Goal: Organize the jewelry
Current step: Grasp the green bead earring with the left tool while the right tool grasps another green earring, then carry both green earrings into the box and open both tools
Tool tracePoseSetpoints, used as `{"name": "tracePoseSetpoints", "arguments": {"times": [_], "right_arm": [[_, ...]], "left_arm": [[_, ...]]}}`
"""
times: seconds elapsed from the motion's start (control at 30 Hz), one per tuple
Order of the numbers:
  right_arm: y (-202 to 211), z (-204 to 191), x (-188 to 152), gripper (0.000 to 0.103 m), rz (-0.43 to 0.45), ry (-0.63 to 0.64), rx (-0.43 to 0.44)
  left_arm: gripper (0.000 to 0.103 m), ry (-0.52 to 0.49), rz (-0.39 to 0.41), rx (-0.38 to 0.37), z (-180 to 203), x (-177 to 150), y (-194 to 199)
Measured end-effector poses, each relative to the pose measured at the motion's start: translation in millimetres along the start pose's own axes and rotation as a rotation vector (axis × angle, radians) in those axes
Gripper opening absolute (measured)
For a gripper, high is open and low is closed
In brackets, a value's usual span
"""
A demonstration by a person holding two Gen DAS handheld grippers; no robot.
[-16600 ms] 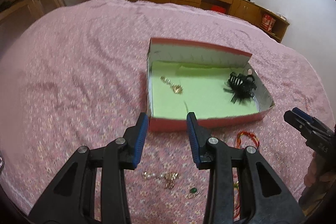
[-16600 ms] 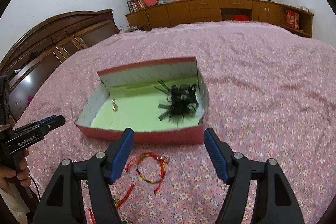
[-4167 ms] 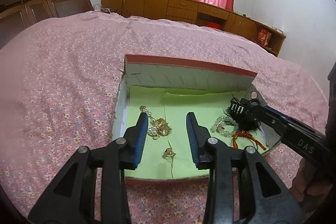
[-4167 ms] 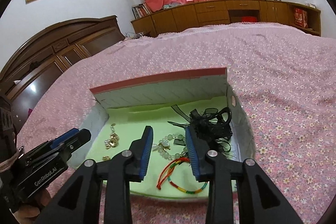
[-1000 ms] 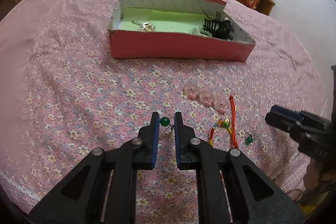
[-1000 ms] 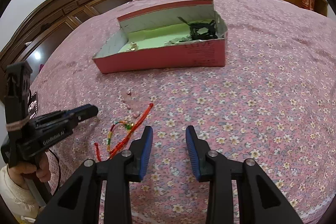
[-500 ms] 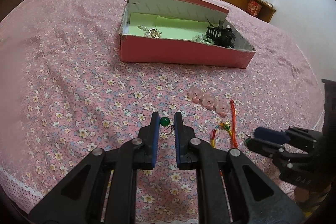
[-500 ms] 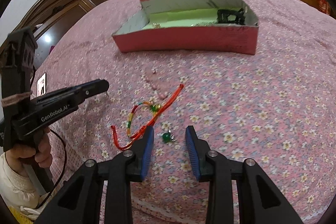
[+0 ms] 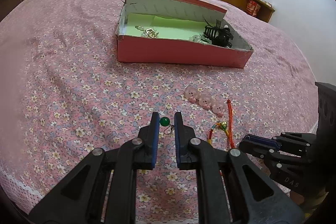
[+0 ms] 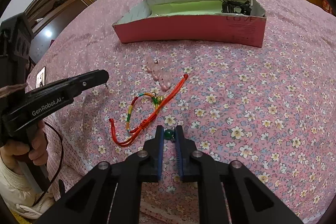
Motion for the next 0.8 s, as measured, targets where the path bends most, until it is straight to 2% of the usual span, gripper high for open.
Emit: {"name": "tracePoseSetpoints", "arguments": {"times": [0.3, 0.8], "right_arm": [[22, 1, 11, 0.012, 0.089, 0.003, 0.021], [53, -15, 51, 0.012, 0.314, 0.060, 0.032]], "left_arm": [[0.005, -0.005, 0.042, 0.002, 8, 12, 10], [0.005, -0.028, 0.176, 0.042, 13, 50, 25]]}}
Point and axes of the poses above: each gripper's, at about its wrist camera, not at the fingertips, and y roughly against the way its jaws point, z to its right, x to its top, the point moved 6 cm from there along -y, roughly the way its jaws point, and after that the axes turned 12 degrees about -y, right-handed, at the moved point
